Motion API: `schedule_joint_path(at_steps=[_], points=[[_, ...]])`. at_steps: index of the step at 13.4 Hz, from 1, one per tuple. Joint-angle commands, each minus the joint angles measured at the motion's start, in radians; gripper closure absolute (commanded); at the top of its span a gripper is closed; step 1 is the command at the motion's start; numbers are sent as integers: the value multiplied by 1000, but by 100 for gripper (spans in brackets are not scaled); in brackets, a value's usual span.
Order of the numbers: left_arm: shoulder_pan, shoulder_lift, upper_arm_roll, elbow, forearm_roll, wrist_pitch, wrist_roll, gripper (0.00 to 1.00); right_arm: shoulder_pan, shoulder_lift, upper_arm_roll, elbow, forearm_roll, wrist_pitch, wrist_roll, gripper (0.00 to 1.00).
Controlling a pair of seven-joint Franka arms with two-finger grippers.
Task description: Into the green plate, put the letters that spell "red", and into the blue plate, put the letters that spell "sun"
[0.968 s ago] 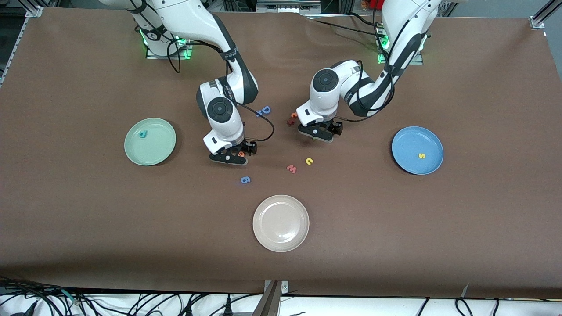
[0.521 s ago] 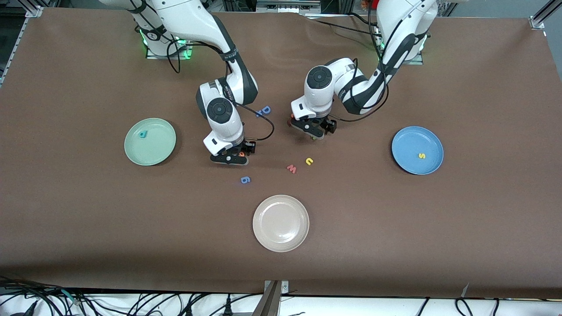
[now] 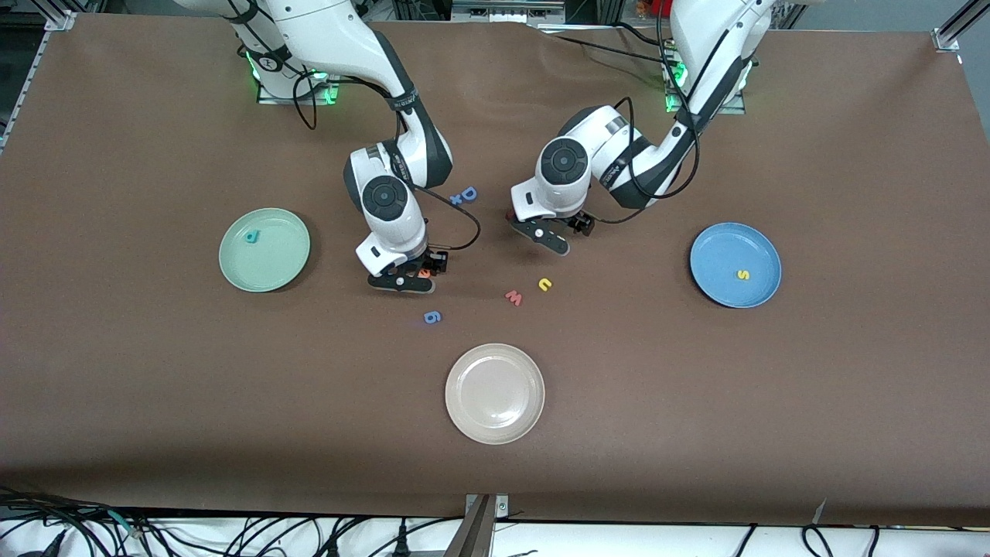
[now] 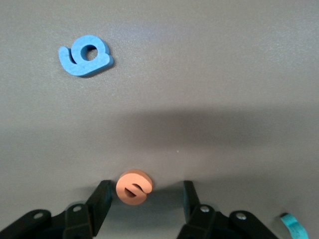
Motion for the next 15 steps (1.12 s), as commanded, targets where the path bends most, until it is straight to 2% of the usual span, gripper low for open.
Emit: schedule_joint_path(at_steps=[1,2,3,7,9,10,13,15], points=[[8,36,-4,41,-22,-17,40,0,-3,16,-1,10,25,4,-32,45],[8,42,-4,50,-21,-17,42,0,-4,16,-1,10,25,5,-32,46],[8,46,-2,50,-21,-17,42,0,-4,16,-1,10,25,5,-32,53],[9,50,-2,59,-19,-17,77,0,-3,16,-1,7,25,2,-32,66],[34,49,-2,59,-21,-21,115,0,-3,16,-1,4,25,1,-32,77],[37,59,-2,61,-21,-21,134,0,-1,16,-1,4,25,-1,-32,90],[28,64,-2,61,-16,-21,190,0,0,2,-4,4,25,-42,-32,90],[28,64,-1,62,-12,-21,206,0,0,-57,-45,7,25,-149,-35,91]])
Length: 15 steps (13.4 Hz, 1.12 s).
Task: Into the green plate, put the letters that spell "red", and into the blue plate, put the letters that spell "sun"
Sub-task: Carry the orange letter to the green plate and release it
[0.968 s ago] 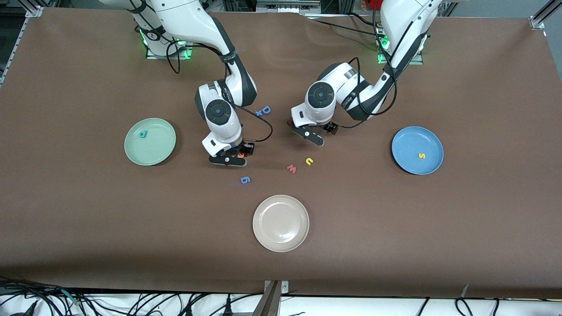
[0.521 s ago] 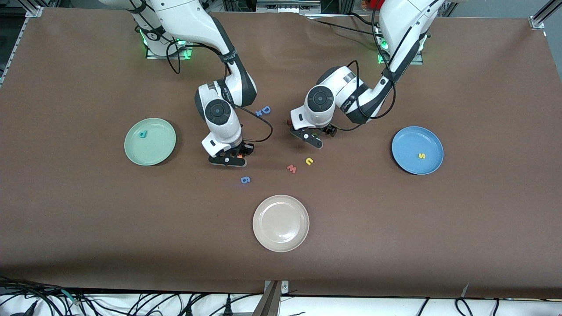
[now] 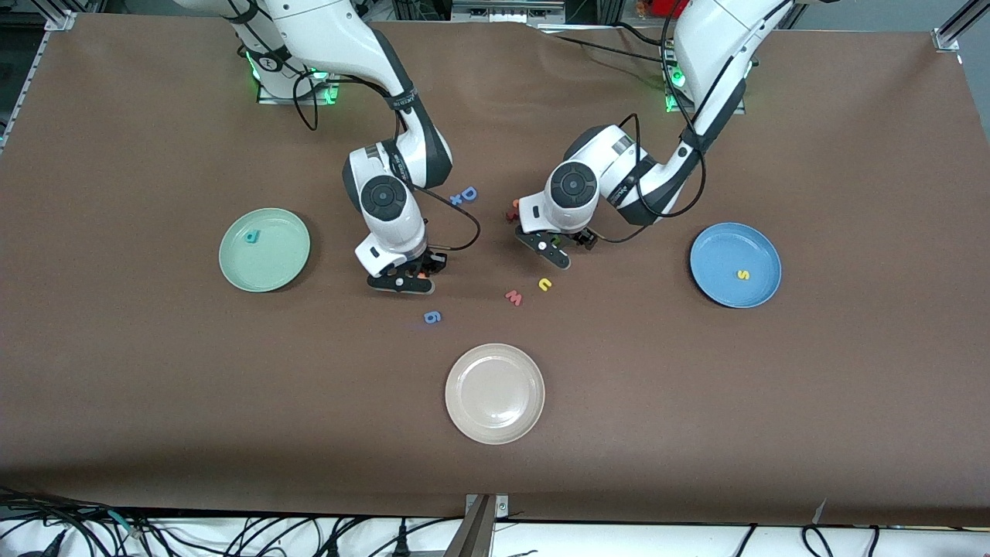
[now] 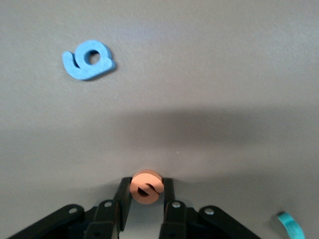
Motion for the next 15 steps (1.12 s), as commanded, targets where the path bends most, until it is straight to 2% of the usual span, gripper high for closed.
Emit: schedule_joint_path(at_steps=[1,4,7,9,12,15], points=[[-9,11,-1,27,37,-21,45,0,-1,-83,-66,-2,25,-165,-31,91],[-42,16,-1,32,158,-11,32,0,-1,-163,-176,-6,23,-318,-92,91],[-39,25,-1,29,166,48,23,0,-1,-187,-317,-26,23,-421,-222,90],[-41,41,-1,24,169,87,2,0,-1,-184,-409,-89,25,-410,-363,90],[-39,44,-1,12,174,107,16,0,-4,-178,-462,-184,25,-330,-445,90],[-30,47,-1,-3,176,123,34,0,-42,-142,-462,-219,26,-310,-482,89]])
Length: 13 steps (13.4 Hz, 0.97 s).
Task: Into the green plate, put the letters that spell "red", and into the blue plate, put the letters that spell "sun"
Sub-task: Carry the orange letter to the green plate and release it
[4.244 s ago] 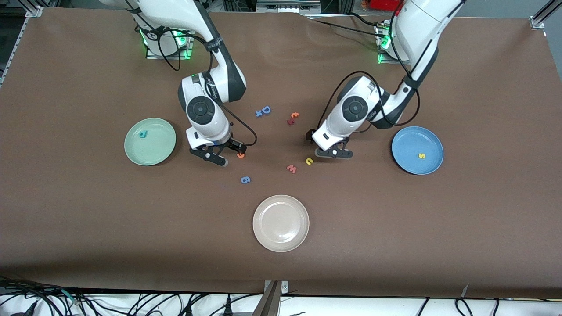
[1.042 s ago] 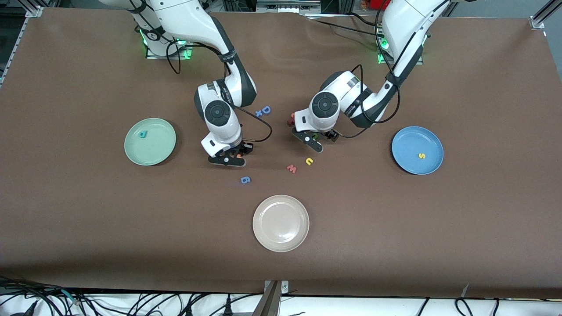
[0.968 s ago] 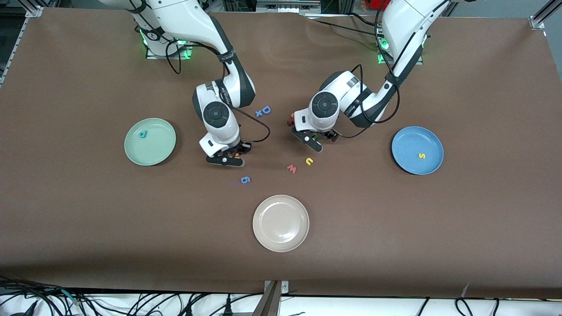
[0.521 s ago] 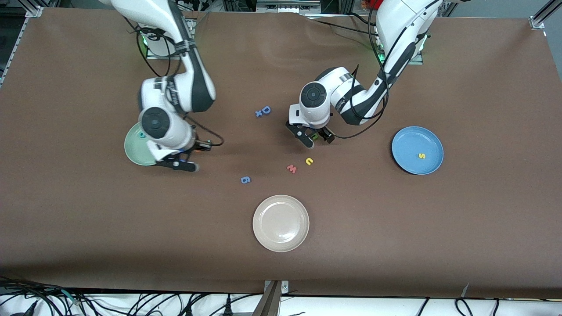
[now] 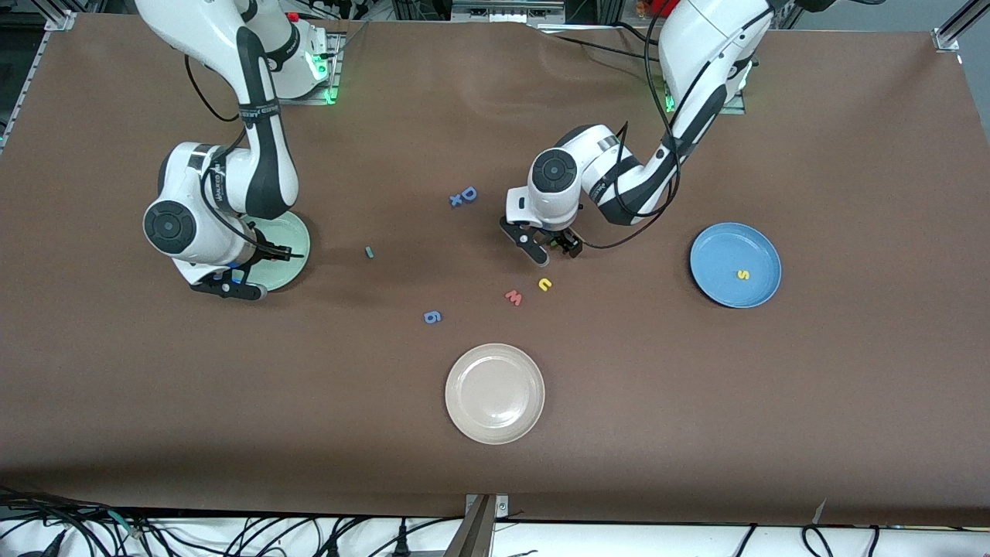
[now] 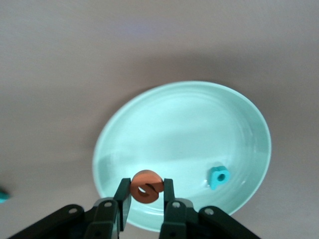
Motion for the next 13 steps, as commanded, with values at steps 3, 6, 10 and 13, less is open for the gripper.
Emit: schedule_joint_path(at_steps=[3,6,10,13], points=[[10,-4,1,-57,33,96,13,0,-7,70,1,-28,63,25,-43,81],[10,-7,-1,-58,77,95,20,0,-7,73,2,-28,64,25,-45,51],[13,-12,-1,-75,102,126,20,0,-1,48,1,-19,84,11,-43,1],[22,-25,-1,-100,116,155,20,0,25,-36,4,-10,84,-9,-23,1]])
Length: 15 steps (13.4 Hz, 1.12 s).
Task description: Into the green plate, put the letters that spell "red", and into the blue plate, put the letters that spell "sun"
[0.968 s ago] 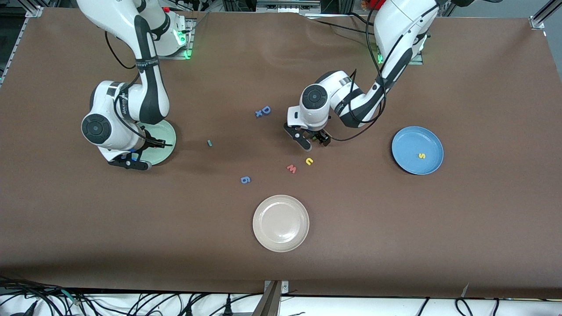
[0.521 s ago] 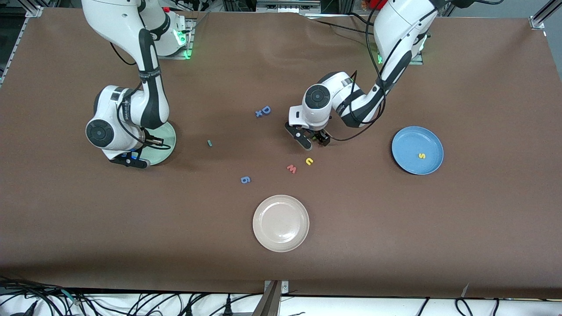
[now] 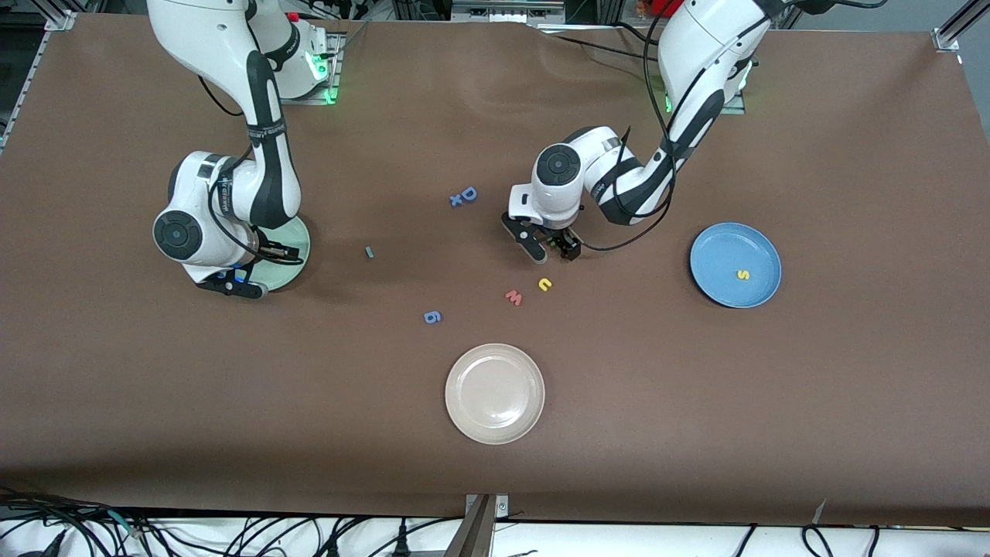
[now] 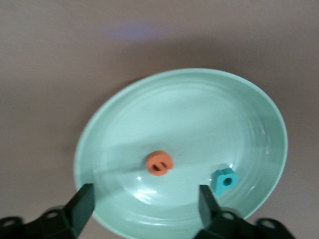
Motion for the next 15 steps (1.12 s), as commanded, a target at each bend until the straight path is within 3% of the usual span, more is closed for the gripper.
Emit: schedule_joint_path(at_steps=[1,4,7,11,15], points=[[20,-33,-3,-38,38,29,8,0,45,-82,-3,3,15,-24,17,1],[22,-44,-3,-48,38,40,8,0,126,-87,-1,11,33,-21,88,1],[21,-50,-3,-54,38,47,8,0,192,-56,-1,11,120,7,99,2],[22,-51,-3,-67,82,64,-7,0,294,8,5,8,130,91,99,3],[24,-60,-3,-82,82,72,-9,0,294,48,48,0,144,174,70,5]])
